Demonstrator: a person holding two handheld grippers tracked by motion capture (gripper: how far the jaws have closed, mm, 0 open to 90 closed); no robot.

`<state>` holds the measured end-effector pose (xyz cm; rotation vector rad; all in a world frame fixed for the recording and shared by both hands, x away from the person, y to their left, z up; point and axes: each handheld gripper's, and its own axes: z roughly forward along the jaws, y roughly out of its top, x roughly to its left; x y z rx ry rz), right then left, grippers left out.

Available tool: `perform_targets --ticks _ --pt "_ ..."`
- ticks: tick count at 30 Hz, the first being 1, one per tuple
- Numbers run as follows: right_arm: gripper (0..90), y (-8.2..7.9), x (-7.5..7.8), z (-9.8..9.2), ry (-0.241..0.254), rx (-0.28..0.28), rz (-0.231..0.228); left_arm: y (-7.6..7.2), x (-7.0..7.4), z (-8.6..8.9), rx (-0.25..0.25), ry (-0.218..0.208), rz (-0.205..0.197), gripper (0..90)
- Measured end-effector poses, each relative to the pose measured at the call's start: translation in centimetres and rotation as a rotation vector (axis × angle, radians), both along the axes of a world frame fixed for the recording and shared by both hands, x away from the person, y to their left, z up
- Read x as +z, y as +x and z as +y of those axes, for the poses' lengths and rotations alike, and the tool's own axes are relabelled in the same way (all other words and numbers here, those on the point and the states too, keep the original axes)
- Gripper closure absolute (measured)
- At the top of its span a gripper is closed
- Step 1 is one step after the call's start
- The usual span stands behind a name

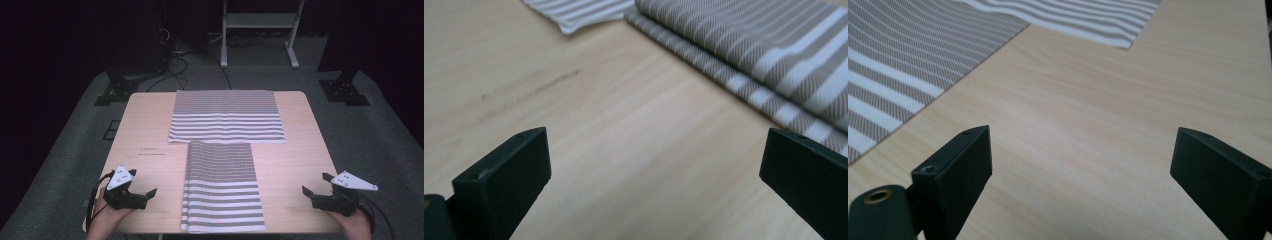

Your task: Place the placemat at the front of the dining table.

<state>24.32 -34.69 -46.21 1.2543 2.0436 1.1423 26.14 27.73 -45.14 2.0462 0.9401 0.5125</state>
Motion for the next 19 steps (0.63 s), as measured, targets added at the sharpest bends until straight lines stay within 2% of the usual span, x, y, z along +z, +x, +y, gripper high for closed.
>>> perform_targets --ticks 4,7,9,11,12,14,15,19 --pt "8.6 -0.5 -1.6 -0.6 -0.038 -0.008 0.058 -0.5 -1.2 1.2 0.011 0.035 0.037 0.0" --pt "8.7 -0.5 -2.4 -0.9 -0.081 -0.007 0.097 -0.4 -2.0 1.7 -0.009 0.059 0.055 0.0" --pt "8.7 -0.4 -2.6 -1.1 -0.088 -0.008 0.109 -0.3 -2.5 1.7 -0.017 0.084 0.074 0.0" --pt "8.7 -0.4 -2.6 -1.2 -0.078 -0.011 0.115 0.0 -3.1 1.8 -0.018 0.073 0.086 0.0" --pt "8.7 -0.4 -2.6 -1.3 -0.076 -0.019 0.112 0.2 -3.3 1.9 -0.01 0.083 0.111 0.0" --pt "8.8 -0.2 -2.7 -1.4 -0.072 -0.027 0.121 0.6 -3.2 2.0 -0.001 0.077 0.109 0.0" --pt "8.7 -0.1 -2.8 -1.4 -0.078 -0.028 0.14 0.7 -3.3 2.1 -0.002 0.08 0.118 0.0" --pt "8.8 -0.1 -2.9 -1.3 -0.083 -0.035 0.141 0.8 -3.3 2.2 -0.006 0.081 0.117 0.0"
